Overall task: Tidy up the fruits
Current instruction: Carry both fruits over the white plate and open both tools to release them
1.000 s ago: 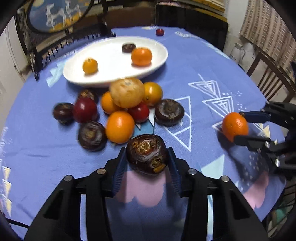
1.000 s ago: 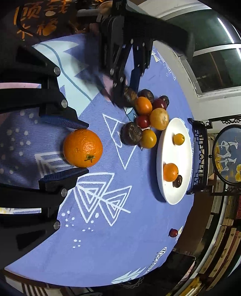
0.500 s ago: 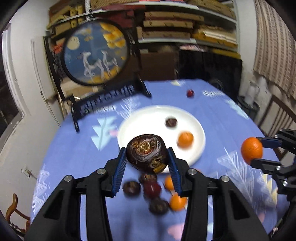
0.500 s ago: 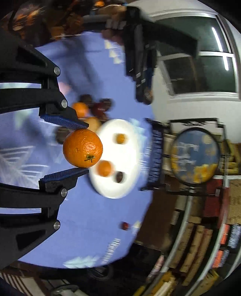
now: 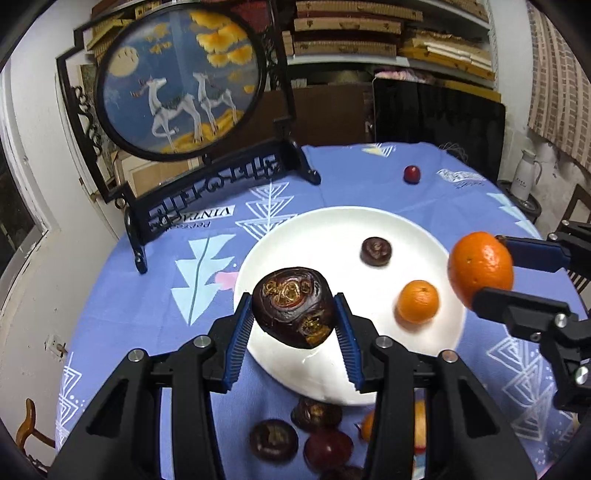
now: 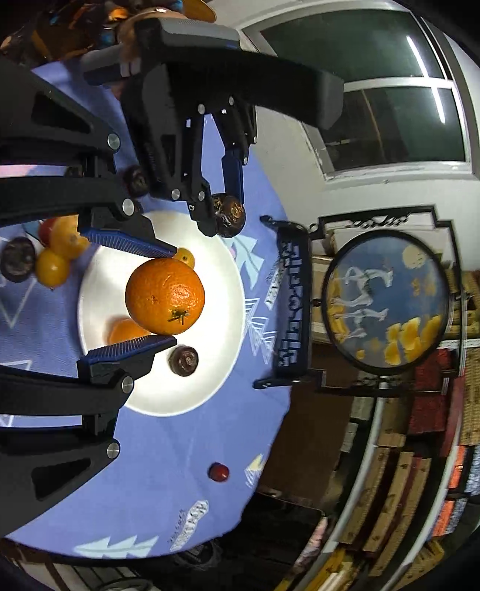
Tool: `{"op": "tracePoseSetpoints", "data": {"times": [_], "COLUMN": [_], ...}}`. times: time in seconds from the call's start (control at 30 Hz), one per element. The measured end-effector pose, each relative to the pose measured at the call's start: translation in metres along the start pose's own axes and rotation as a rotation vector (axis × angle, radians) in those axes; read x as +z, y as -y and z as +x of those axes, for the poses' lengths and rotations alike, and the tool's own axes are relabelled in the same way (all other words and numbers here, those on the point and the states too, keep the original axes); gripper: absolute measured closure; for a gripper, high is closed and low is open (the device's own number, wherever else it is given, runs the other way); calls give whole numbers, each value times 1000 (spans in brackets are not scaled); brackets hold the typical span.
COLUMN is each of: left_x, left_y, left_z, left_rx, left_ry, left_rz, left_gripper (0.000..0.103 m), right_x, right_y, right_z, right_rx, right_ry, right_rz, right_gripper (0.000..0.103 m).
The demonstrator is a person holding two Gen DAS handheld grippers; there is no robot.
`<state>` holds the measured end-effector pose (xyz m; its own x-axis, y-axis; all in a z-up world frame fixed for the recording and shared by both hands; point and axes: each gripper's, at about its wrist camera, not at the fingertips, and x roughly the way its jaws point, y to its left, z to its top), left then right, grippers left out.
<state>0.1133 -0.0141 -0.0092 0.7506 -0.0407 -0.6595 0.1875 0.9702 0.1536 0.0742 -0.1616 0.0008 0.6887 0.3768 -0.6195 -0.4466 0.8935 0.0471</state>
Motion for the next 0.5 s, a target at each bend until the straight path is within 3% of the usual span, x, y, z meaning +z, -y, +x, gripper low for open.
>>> {"op": "tracePoseSetpoints", "data": {"times": [0.3,0.33,0.37,0.4,0.5], "left_x": [3,3,3,1,-4], "left_y": [0,0,0,-2,-4], "left_z": [42,46,48,49,48], "left_rx": [10,13,17,28,32], "left_ry": [-63,-69,-71,-58,-44], "left_rz": [0,-3,-6,-12,0], "left_gripper": [59,48,30,24,23], "right_x": [10,10,9,9,5], "right_y": [16,18,21,23,26], "right_z": [54,58,59,58,51], "right_rx": [-28,-37,-47,-48,-25], "right_ry": [-53,-56,-48,-40,-40], "right_rz": [40,47,57,68,85], "right_gripper": [59,58,49,45,45]}}
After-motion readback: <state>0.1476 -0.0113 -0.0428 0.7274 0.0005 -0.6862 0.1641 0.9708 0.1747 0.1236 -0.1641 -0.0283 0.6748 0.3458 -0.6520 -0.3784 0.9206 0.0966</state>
